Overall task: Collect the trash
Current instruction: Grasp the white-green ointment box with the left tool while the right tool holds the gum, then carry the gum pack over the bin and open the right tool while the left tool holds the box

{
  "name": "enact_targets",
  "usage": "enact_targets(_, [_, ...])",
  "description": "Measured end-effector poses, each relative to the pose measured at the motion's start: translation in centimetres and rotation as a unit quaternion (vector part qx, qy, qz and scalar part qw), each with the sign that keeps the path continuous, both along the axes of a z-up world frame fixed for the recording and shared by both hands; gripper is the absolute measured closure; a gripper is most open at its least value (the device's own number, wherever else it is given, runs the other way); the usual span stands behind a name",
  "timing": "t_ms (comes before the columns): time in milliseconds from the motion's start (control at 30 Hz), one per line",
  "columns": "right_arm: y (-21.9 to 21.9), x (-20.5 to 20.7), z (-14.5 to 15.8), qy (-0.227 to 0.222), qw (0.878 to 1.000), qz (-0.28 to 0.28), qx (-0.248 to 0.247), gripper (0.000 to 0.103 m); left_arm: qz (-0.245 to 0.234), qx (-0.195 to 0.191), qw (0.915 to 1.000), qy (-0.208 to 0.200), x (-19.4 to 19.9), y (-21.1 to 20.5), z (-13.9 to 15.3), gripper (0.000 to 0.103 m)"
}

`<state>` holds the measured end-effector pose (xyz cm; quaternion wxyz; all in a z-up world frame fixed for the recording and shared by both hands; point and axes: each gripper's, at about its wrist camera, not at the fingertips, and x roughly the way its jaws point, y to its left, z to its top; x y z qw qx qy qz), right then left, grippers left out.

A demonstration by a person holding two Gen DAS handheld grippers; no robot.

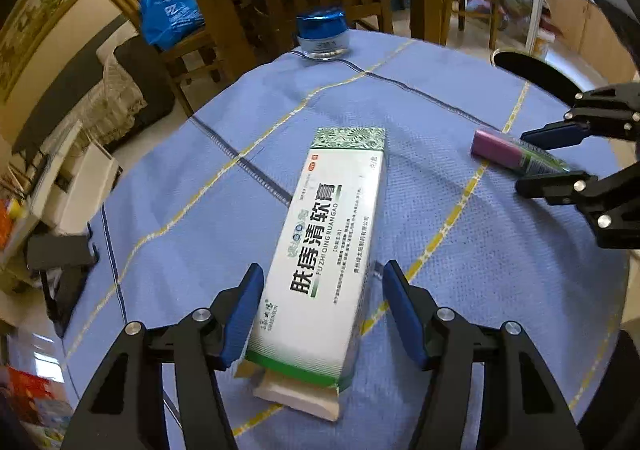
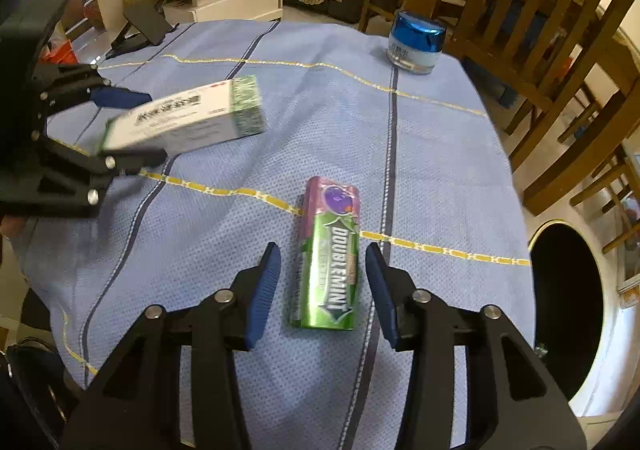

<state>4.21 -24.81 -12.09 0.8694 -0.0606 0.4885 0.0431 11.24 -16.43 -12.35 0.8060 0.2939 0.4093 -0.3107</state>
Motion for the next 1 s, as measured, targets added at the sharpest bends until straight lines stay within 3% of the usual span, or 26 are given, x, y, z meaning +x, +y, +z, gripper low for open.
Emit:
enact_targets(200, [-1.2,-0.3,0.2,0.015,0.998,-0.008,0.055,0.070,-0.010,-0.016,0.9995,0.025,0.7,-0.8,0.1,0.045])
enact_targets(333, [-1.3,-1.3,0.4,0.014,0.997,-0.011,0.076,0.070,-0.035,-0.022,0.9985,0.036,1.0,-1.4,0.1,0.054])
enact_targets(433, [-1.6,-1.7,0.5,0.012,0.996,-0.016,0.090,0.070,-0.039,-0.014,0.9989,0.023,0.6,-1.9,0.1,0.056])
enact_targets(600, [-2.5,-2.5,0.9,-0.004,0.992,-0.036,0.121,0.071,0.018,-0.010,0.9990,-0.039,-1.0,-1.5,0.5,0.058])
enact_targets(700, [-2.9,-3.0,1.2,-0.014,0.991,-0.046,0.128,0.071,0.079,-0.077,0.9934,-0.030,-0.9,0.5,2.2,0.058])
enact_targets(767, [-3.1,-3.2,1.4,-0.023,0.990,-0.054,0.129,0.071,0.114,-0.100,0.9877,-0.036,-0.9,1.7,3.2,0.058])
enact_targets(833, [-3.4,-3.6,1.5,-0.031,0.990,-0.065,0.124,0.072,0.148,-0.105,0.9812,-0.065,-1.2,2.5,4.4,0.058])
enact_targets(1000, [-4.7,-4.2,1.8,-0.051,0.992,-0.094,0.071,0.072,0.175,-0.122,0.9722,-0.097,-2.1,1.9,6.6,0.058])
